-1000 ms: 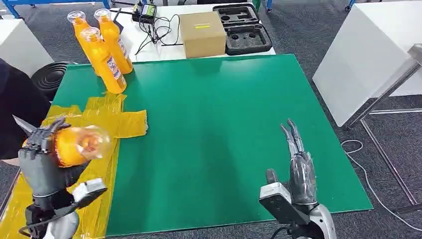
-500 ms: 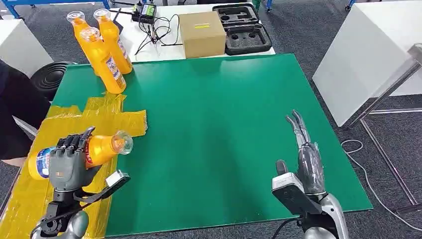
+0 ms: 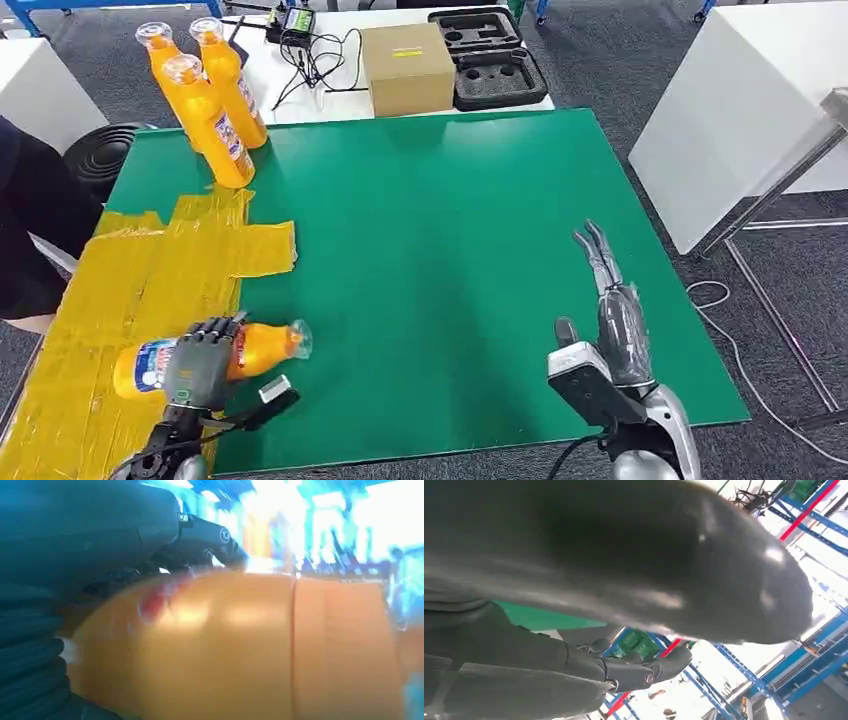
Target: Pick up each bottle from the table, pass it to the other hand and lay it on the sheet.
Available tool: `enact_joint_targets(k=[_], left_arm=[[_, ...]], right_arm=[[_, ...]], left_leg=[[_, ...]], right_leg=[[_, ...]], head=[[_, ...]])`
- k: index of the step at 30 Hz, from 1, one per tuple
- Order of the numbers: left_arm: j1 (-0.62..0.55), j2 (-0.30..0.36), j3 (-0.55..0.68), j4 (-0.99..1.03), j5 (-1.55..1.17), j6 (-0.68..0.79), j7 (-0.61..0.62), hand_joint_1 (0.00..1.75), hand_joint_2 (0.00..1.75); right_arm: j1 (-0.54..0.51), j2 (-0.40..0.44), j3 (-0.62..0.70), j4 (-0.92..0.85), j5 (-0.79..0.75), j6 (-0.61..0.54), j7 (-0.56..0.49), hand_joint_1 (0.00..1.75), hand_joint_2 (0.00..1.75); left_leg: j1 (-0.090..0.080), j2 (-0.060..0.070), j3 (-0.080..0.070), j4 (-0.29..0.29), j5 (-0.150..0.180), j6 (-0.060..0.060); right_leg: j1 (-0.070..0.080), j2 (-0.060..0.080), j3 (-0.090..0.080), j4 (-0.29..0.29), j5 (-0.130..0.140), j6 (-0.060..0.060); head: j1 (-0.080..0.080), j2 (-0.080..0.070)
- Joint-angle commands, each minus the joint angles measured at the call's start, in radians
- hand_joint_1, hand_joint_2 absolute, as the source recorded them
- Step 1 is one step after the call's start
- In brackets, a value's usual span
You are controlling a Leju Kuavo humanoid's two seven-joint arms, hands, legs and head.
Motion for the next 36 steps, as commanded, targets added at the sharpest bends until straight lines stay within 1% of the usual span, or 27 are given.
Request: enact_joint_targets(k=[1,2,3,4,5,6,7,8,9,10,11,13,14,15,17,18,19,20,22,23,25,27,28,29,30,32,36], left_arm=[[-0.068,0.035,-0.291,0.283,-0.073,-0.11,0.052,0.0,0.0],[-0.073,0.027,-0.299,0.291,-0.069,-0.133,0.067,0.0,0.0],[-0.076,0.029,-0.31,0.293,-0.074,-0.139,0.063,0.0,0.0],[-0.082,0.031,-0.324,0.293,-0.069,-0.148,0.058,0.0,0.0],[-0.088,0.03,-0.327,0.29,-0.065,-0.153,0.058,0.0,0.0],[-0.09,0.03,-0.325,0.281,-0.058,-0.157,0.056,0.0,0.0],[-0.089,0.029,-0.32,0.264,-0.041,-0.162,0.045,0.0,0.0],[-0.088,0.03,-0.315,0.244,-0.035,-0.167,0.039,0.0,0.0],[-0.079,0.025,-0.296,0.207,0.011,-0.17,0.008,0.0,0.0],[-0.074,0.026,-0.294,0.191,0.014,-0.179,0.006,0.0,0.0],[-0.069,0.028,-0.292,0.174,0.015,-0.19,0.006,0.0,0.0],[-0.046,0.022,-0.257,0.097,0.079,-0.194,-0.033,0.0,0.0],[-0.036,0.024,-0.244,0.056,0.113,-0.207,-0.054,0.0,0.0],[-0.032,0.026,-0.241,0.039,0.115,-0.219,-0.054,0.0,0.0],[-0.032,0.026,-0.241,0.039,0.115,-0.219,-0.054,0.0,0.0],[-0.024,0.023,-0.229,0.016,0.141,-0.224,-0.067,0.0,0.0],[-0.018,0.022,-0.211,-0.013,0.184,-0.216,-0.094,0.0,0.0],[-0.012,0.021,-0.19,-0.066,0.256,-0.243,-0.126,0.0,0.0],[0.011,0.001,-0.128,-0.211,0.514,-0.292,-0.229,0.0,0.0],[0.025,-0.021,-0.081,-0.31,0.688,-0.334,-0.285,0.0,0.0],[0.039,-0.055,-0.019,-0.467,0.974,-0.408,-0.348,0.0,0.0],[0.039,-0.066,0.018,-0.574,1.195,-0.438,-0.363,0.0,0.0],[0.041,-0.046,0.015,-0.6,1.269,-0.453,-0.391,0.0,0.0],[0.042,-0.033,0.006,-0.616,1.295,-0.444,-0.406,0.0,0.0],[0.043,-0.031,0.004,-0.62,1.296,-0.443,-0.406,0.0,0.0],[0.047,-0.032,0.0,-0.614,1.3,-0.44,-0.409,0.0,0.0],[0.048,-0.032,-0.004,-0.603,1.301,-0.436,-0.422,0.0,0.0]], right_arm=[[0.044,-0.049,0.009,0.036,0.0,-0.012,-0.017,0.0,0.0],[0.042,-0.047,0.008,0.038,0.0,-0.009,-0.017,0.0,0.0],[0.041,-0.046,0.007,0.038,0.0,-0.007,-0.016,0.0,0.0],[0.042,-0.043,0.005,0.036,0.003,-0.002,-0.013,0.0,0.0],[0.043,-0.042,0.005,0.034,0.006,0.001,-0.011,0.0,0.0],[0.042,-0.042,0.004,0.03,0.008,0.002,-0.008,0.0,0.0],[0.041,-0.043,0.004,0.03,0.009,0.002,-0.005,0.0,0.0],[0.043,-0.045,0.002,0.026,0.011,0.002,-0.002,0.0,0.0],[0.052,-0.046,-0.003,0.021,0.011,-0.001,0.0,0.0,0.0],[0.055,-0.047,-0.004,0.019,0.011,-0.001,0.0,0.0,0.0],[0.058,-0.048,-0.006,0.017,0.011,-0.002,-0.001,0.0,0.0],[0.071,-0.048,-0.012,0.012,0.014,-0.005,-0.001,0.0,0.0],[0.076,-0.047,-0.014,0.01,0.014,-0.005,-0.001,0.0,0.0],[0.077,-0.047,-0.014,0.01,0.014,-0.006,-0.001,0.0,0.0],[0.077,-0.047,-0.014,0.01,0.014,-0.006,-0.001,0.0,0.0],[0.077,-0.047,-0.014,0.011,0.014,-0.005,-0.001,0.0,0.0],[0.079,-0.048,-0.014,0.011,0.014,-0.007,-0.001,0.0,0.0],[0.08,-0.048,-0.015,0.012,0.01,-0.006,-0.002,0.0,0.0],[0.082,-0.046,-0.017,0.015,-0.001,-0.004,-0.007,0.0,0.0],[0.085,-0.048,-0.013,0.02,-0.005,-0.008,-0.008,0.0,0.0],[0.082,-0.056,0.002,0.035,-0.02,-0.018,-0.014,0.0,0.0],[0.065,-0.045,0.017,0.052,-0.07,-0.046,-0.057,0.0,0.0],[0.062,-0.031,0.018,0.056,-0.117,-0.065,-0.105,0.0,0.0],[0.063,-0.017,0.024,0.055,-0.156,-0.072,-0.142,0.0,0.0],[0.065,-0.011,0.029,0.055,-0.155,-0.073,-0.14,0.0,0.0],[0.067,-0.011,0.034,0.051,-0.155,-0.075,-0.14,0.0,0.0],[0.068,-0.014,0.033,0.049,-0.155,-0.078,-0.139,0.0,0.0]], left_leg=[[-0.001,-0.003,0.011,-0.004,-0.002,-0.001],[-0.002,-0.007,0.01,-0.002,-0.002,0.0],[-0.001,-0.004,0.014,-0.002,-0.004,0.0],[-0.002,-0.007,0.016,-0.003,-0.006,-0.001],[-0.002,-0.007,0.021,-0.003,-0.008,-0.001],[-0.002,-0.01,0.026,-0.002,-0.011,0.001],[-0.002,-0.01,0.029,-0.003,-0.012,0.001],[-0.002,-0.011,0.036,-0.003,-0.018,0.004],[-0.003,-0.009,0.038,-0.004,-0.019,0.003],[-0.003,-0.011,0.042,-0.003,-0.02,0.003],[-0.003,-0.009,0.042,-0.004,-0.02,0.003],[-0.003,-0.01,0.042,-0.003,-0.02,0.004],[-0.003,-0.009,0.042,-0.004,-0.019,0.001],[-0.003,-0.011,0.042,-0.002,-0.019,0.001],[-0.003,-0.01,0.043,-0.002,-0.018,0.003],[-0.003,-0.011,0.042,-0.002,-0.017,0.003],[-0.003,-0.01,0.042,-0.003,-0.018,0.003],[-0.002,-0.011,0.039,-0.002,-0.017,0.003],[-0.002,-0.011,0.038,-0.001,-0.018,0.003],[-0.001,-0.009,0.038,0.0,-0.019,0.002],[-0.001,-0.01,0.035,0.0,-0.017,0.003],[0.0,-0.01,0.031,0.001,-0.017,0.004],[0.0,-0.009,0.03,0.001,-0.017,0.003],[0.0,-0.007,0.03,0.002,-0.018,0.003],[0.0,-0.006,0.029,0.0,-0.017,0.003],[0.0,-0.005,0.031,-0.001,-0.018,0.003],[-0.001,-0.006,0.032,-0.002,-0.017,0.003]], right_leg=[[-0.001,-0.005,0.011,-0.003,-0.003,-0.001],[-0.001,-0.009,0.012,-0.001,-0.005,0.001],[-0.001,-0.006,0.015,-0.002,-0.006,0.001],[-0.002,-0.007,0.018,-0.001,-0.008,0.0],[-0.002,-0.008,0.023,-0.002,-0.009,0.0],[-0.001,-0.011,0.024,0.0,-0.015,0.0],[-0.001,-0.011,0.023,-0.001,-0.015,0.0],[-0.002,-0.012,0.03,-0.002,-0.02,0.0],[-0.002,-0.01,0.032,-0.003,-0.02,0.0],[-0.002,-0.011,0.036,-0.002,-0.022,0.0],[-0.002,-0.01,0.036,-0.003,-0.021,0.0],[-0.002,-0.01,0.035,-0.002,-0.022,0.001],[-0.002,-0.01,0.035,-0.003,-0.022,0.001],[-0.002,-0.012,0.036,-0.001,-0.023,0.0],[-0.002,-0.011,0.036,-0.001,-0.022,0.0],[-0.002,-0.012,0.037,-0.001,-0.022,0.002],[-0.002,-0.011,0.037,-0.002,-0.022,0.001],[-0.002,-0.011,0.039,-0.001,-0.021,0.001],[-0.001,-0.012,0.041,0.0,-0.022,0.001],[0.0,-0.011,0.04,0.0,-0.022,0.001],[0.0,-0.012,0.038,0.001,-0.021,0.002],[0.001,-0.012,0.034,0.001,-0.02,0.001],[0.001,-0.011,0.032,0.001,-0.02,0.0],[0.002,-0.01,0.032,0.001,-0.02,0.0],[0.001,-0.009,0.031,0.0,-0.019,0.0],[0.001,-0.008,0.034,0.0,-0.02,-0.001],[0.0,-0.009,0.034,-0.001,-0.02,0.0]], head=[[0.0,0.0],[0.0,0.0],[0.0,0.0],[-0.002,0.0],[0.0,0.0],[0.0,0.0],[0.0,0.0],[0.0,0.0],[0.0,0.0],[0.0,0.0],[0.0,0.0],[0.0,0.0],[0.0,0.0],[0.0,0.0],[0.0,0.0],[0.0,0.0],[0.0,0.0],[0.0,0.0],[0.0,0.0],[0.0,0.0],[0.0,0.0],[0.0,0.0],[0.0,0.0],[0.0,0.0],[0.0,0.0],[0.0,0.0],[0.0,0.0]])
